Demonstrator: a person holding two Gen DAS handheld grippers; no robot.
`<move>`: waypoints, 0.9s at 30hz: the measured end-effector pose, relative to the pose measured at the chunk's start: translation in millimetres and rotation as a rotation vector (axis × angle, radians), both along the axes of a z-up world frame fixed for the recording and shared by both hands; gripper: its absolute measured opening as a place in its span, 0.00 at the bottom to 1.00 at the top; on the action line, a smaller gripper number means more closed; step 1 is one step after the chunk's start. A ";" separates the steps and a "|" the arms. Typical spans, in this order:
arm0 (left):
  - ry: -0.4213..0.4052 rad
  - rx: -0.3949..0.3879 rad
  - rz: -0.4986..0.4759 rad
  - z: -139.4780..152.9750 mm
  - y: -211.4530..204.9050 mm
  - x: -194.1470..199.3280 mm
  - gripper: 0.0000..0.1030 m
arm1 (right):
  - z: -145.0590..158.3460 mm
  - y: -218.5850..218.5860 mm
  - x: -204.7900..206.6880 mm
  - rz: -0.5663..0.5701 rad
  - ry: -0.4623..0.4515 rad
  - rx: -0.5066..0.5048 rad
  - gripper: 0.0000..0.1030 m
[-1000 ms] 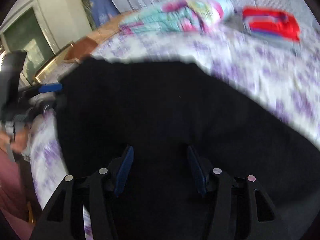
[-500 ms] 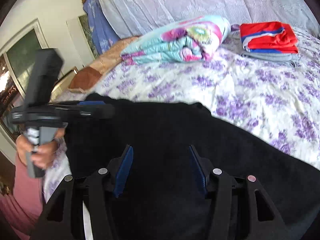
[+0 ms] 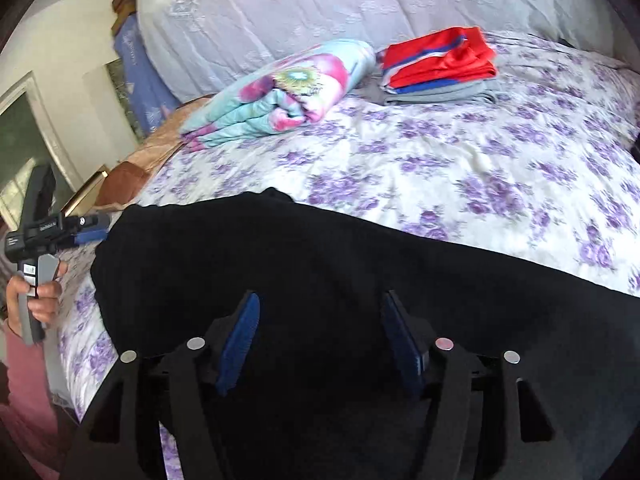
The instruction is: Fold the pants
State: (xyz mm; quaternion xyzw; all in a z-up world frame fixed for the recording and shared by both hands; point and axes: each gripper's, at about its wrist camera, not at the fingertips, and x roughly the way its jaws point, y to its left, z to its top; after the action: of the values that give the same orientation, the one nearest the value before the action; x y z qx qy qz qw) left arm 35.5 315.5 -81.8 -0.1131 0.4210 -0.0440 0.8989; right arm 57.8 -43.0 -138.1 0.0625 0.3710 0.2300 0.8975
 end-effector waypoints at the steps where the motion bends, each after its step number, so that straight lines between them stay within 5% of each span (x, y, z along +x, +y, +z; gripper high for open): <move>1: -0.015 0.016 -0.067 1.7 -23.9 -0.8 0.96 | -4.2 -1.5 -0.5 0.000 0.015 -0.006 0.63; 4: 0.001 0.110 -0.186 -15.6 -82.8 -5.2 0.96 | -25.0 -26.5 -6.1 -0.055 0.086 -0.039 0.61; 7: 0.113 0.228 -0.157 -52.7 -89.0 -9.9 0.96 | -26.2 -63.3 -17.1 -0.096 0.100 0.026 0.59; 10: 0.103 0.183 -0.129 -60.6 -75.1 -24.3 0.96 | -9.2 -74.8 -17.7 -0.165 0.061 -0.048 0.63; 14: 0.047 0.112 -0.143 -27.2 -83.6 -30.5 0.96 | 26.5 -44.5 15.3 0.081 -0.007 0.096 0.63; 18: 0.007 0.132 -0.224 -26.6 -115.7 -12.9 0.96 | 40.6 16.6 60.8 0.325 -0.048 0.071 0.63; 21: 0.111 0.173 -0.239 -60.2 -121.6 6.9 0.96 | 20.4 57.6 107.7 0.429 0.056 0.019 0.63; 24: 0.075 0.167 -0.275 -61.7 -120.2 -1.8 0.96 | 0.6 77.1 124.6 0.522 0.145 -0.050 0.64; 27: 0.059 0.133 -0.287 -63.9 -114.1 -1.9 0.96 | -0.1 87.0 117.3 0.717 0.198 0.015 0.65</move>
State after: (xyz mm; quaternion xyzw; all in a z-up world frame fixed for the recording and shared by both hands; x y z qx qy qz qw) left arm 33.6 201.3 -145.7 0.0066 0.4611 -0.1408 0.8761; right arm 175.1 44.0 -138.2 -0.0430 0.4529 0.5251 0.7192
